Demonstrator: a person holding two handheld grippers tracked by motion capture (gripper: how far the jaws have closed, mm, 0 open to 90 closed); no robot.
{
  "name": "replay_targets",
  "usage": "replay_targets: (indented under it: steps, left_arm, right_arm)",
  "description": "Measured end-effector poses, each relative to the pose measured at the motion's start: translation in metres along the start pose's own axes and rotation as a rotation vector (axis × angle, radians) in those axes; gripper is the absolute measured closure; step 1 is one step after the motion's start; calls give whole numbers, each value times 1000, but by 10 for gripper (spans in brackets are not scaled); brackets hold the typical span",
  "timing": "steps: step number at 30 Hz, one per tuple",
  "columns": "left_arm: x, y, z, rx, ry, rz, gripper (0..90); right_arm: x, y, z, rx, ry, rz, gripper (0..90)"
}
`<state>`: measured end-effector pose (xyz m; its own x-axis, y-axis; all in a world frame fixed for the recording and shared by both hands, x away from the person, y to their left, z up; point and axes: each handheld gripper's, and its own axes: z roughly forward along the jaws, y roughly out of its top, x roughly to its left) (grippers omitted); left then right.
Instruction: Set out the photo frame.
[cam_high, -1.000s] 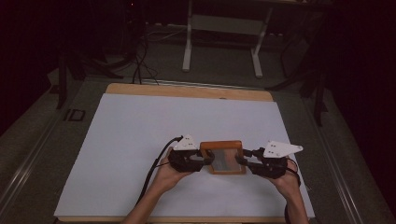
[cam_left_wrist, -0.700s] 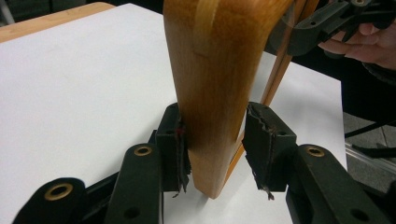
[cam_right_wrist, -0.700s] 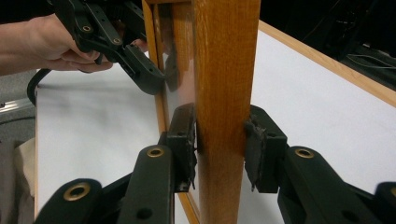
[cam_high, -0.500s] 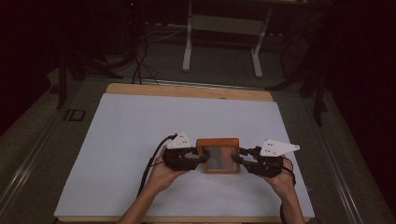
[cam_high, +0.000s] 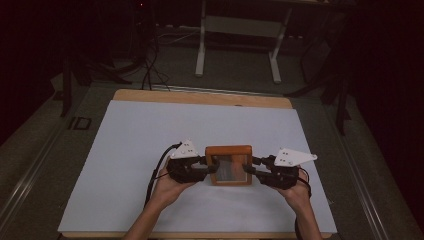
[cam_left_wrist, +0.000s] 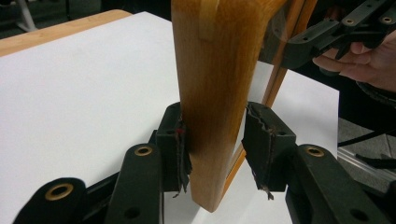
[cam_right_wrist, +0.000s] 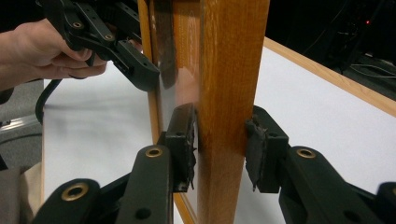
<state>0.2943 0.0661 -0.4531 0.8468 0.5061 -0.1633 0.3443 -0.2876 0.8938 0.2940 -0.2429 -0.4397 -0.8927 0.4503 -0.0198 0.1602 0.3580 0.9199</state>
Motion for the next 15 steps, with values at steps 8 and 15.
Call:
replay_targets:
  steps: [8,15]
  left_arm:
    - [0,1,-10,-4,17,5,613]
    - [2,2,-20,-16,24,4,617]
  right_arm:
    - [2,2,6,-13,10,24,647]
    - [6,6,12,-30,9,38,642]
